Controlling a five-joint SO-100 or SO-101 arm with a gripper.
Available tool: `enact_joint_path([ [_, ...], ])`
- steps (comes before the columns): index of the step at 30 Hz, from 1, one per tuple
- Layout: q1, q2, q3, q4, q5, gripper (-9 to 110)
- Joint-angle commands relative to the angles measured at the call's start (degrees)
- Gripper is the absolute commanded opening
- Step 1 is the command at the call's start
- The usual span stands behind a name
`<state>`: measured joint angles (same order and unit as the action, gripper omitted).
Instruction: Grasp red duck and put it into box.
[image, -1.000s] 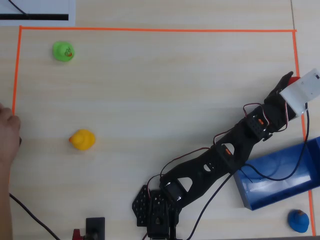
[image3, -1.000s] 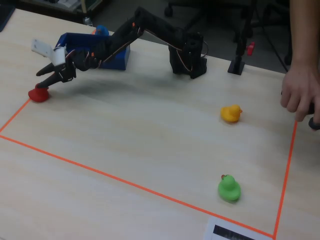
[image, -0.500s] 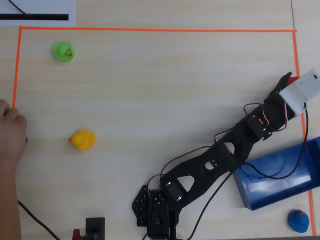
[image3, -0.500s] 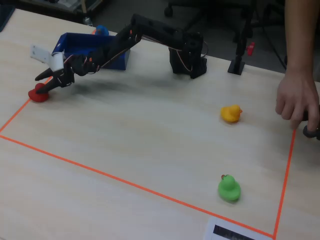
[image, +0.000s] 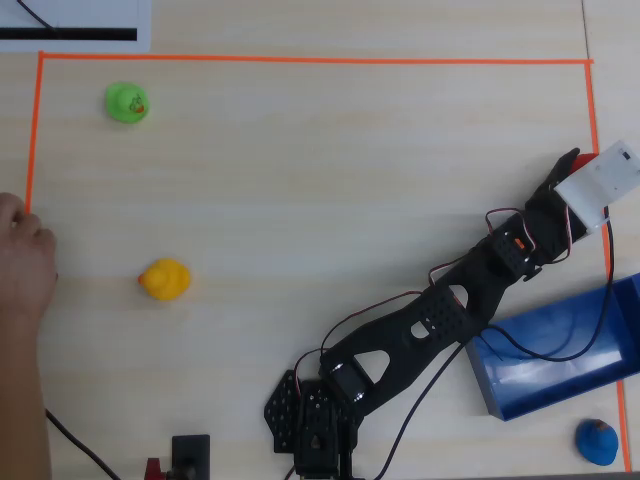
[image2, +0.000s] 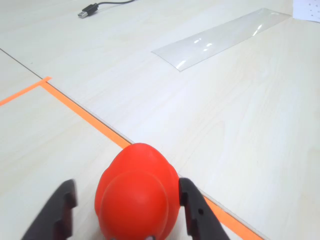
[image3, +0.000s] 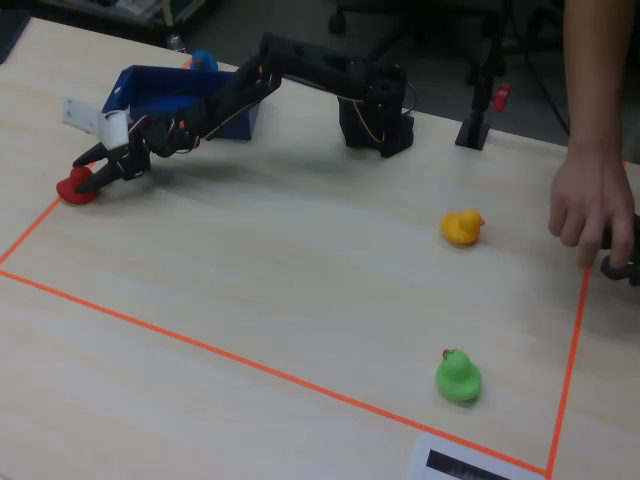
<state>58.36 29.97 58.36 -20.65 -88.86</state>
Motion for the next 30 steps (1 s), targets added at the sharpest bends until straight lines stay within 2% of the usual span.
enact_joint_path([
  [1,-0.7,0.8,-3.4,0.2,-0.8,19],
  [9,-1.1,0.5,-3.7,0.4,-0.1,0],
  [18,-1.1,3.1,-4.0,2.1,0.7,0],
  [24,-1.4,16.9,-0.7,12.7,7.0,0],
  [30,-1.1,35.4,4.5,29.6,10.5,0],
])
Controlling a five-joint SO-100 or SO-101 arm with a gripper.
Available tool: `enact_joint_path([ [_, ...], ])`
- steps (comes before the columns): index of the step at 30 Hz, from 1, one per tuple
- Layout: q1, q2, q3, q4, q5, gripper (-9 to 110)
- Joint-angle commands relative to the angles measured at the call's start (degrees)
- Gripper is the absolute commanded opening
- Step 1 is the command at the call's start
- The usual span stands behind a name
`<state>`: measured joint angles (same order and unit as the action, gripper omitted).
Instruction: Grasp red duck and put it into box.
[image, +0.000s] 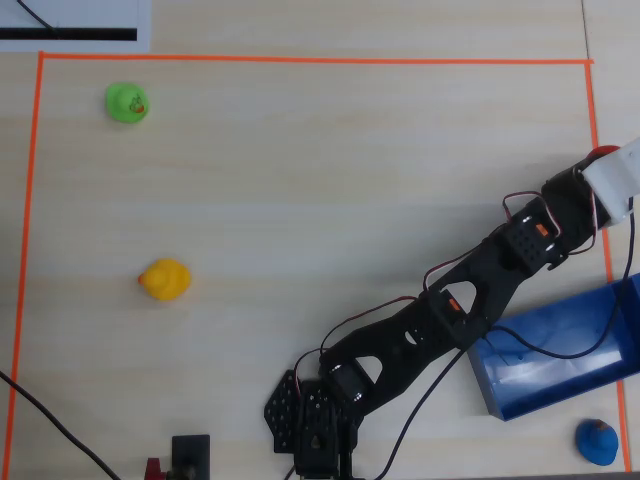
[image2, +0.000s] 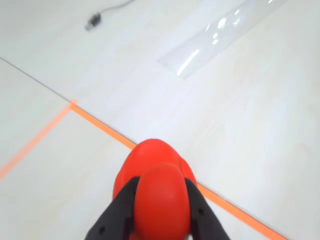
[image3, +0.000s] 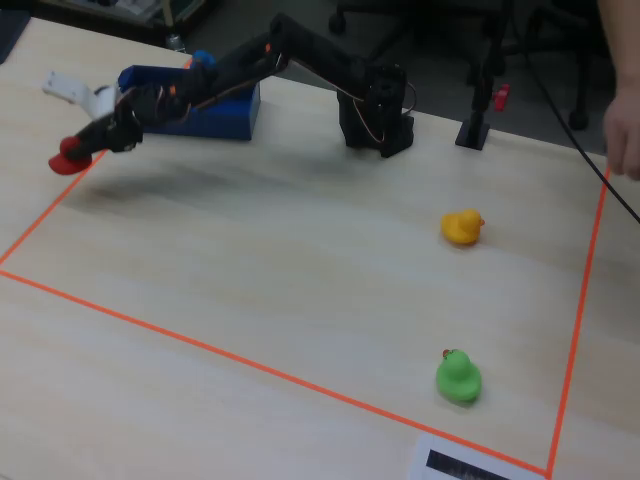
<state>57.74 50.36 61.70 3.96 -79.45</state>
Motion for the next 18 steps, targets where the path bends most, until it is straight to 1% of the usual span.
enact_joint_path([
  [1,-0.4,18.3,2.1,8.1,1.4,0],
  [5,1.6,30.3,5.9,20.4,1.4,0],
  [8,4.7,39.0,10.5,26.9,0.9,0],
  [13,12.7,49.3,18.1,31.8,-0.1,0],
  [18,21.3,53.9,25.3,35.9,-2.5,0],
])
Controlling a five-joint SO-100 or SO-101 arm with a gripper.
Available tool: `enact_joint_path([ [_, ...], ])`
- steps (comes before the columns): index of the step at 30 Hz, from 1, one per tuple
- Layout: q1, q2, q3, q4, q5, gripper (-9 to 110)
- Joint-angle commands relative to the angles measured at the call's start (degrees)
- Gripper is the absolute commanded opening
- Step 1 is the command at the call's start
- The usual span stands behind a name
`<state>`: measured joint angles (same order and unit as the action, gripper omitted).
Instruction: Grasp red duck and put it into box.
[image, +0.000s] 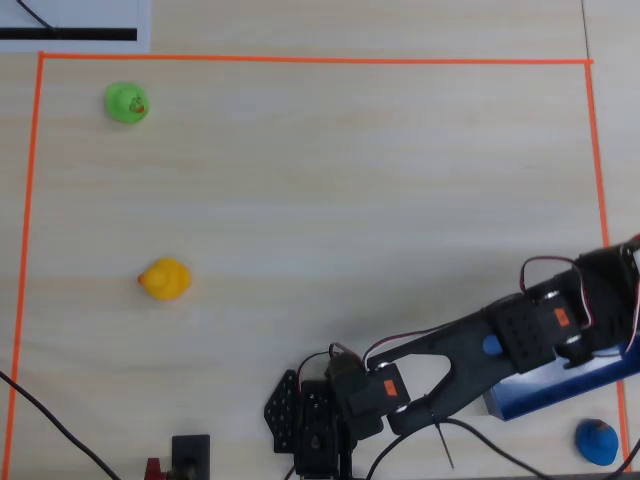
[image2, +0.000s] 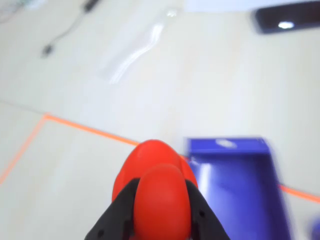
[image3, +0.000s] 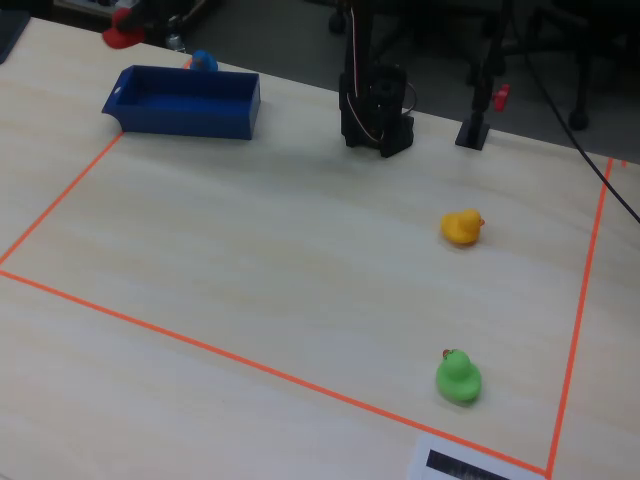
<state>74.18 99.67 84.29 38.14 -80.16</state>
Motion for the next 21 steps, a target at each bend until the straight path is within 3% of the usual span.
enact_joint_path([
  [1,6.2,5.4,4.6,3.1,-2.5,0],
  [9,10.7,10.6,16.6,13.8,-7.3,0],
  [14,11.1,8.5,20.5,9.5,-7.4,0],
  [21,10.3,-1.1,23.8,-6.4,-7.7,0],
])
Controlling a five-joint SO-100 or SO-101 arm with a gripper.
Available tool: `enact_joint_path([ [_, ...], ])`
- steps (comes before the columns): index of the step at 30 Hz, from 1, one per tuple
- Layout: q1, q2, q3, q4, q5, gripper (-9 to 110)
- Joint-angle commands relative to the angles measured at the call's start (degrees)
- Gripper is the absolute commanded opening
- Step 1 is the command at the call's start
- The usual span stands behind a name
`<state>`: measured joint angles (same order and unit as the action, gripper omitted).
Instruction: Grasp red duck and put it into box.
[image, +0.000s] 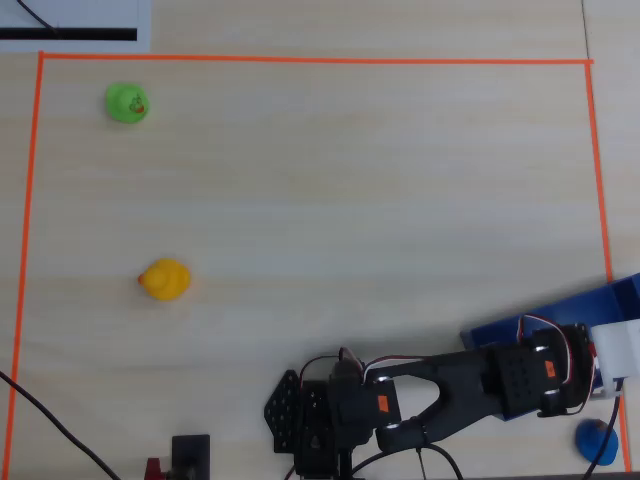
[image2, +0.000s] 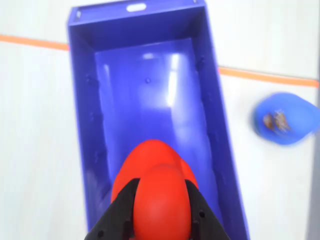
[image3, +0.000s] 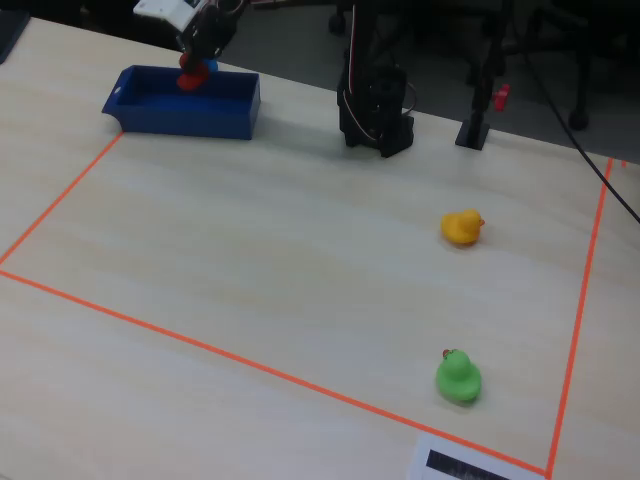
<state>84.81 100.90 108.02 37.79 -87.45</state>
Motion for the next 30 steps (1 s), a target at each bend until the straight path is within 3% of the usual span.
enact_joint_path([
  [1,-0.4,-3.6,0.7,-9.3,-0.6,0],
  [11,-1.1,-9.7,-0.1,-16.2,-1.1,0],
  [30,0.1,-4.5,0.4,-11.7,-1.5,29],
])
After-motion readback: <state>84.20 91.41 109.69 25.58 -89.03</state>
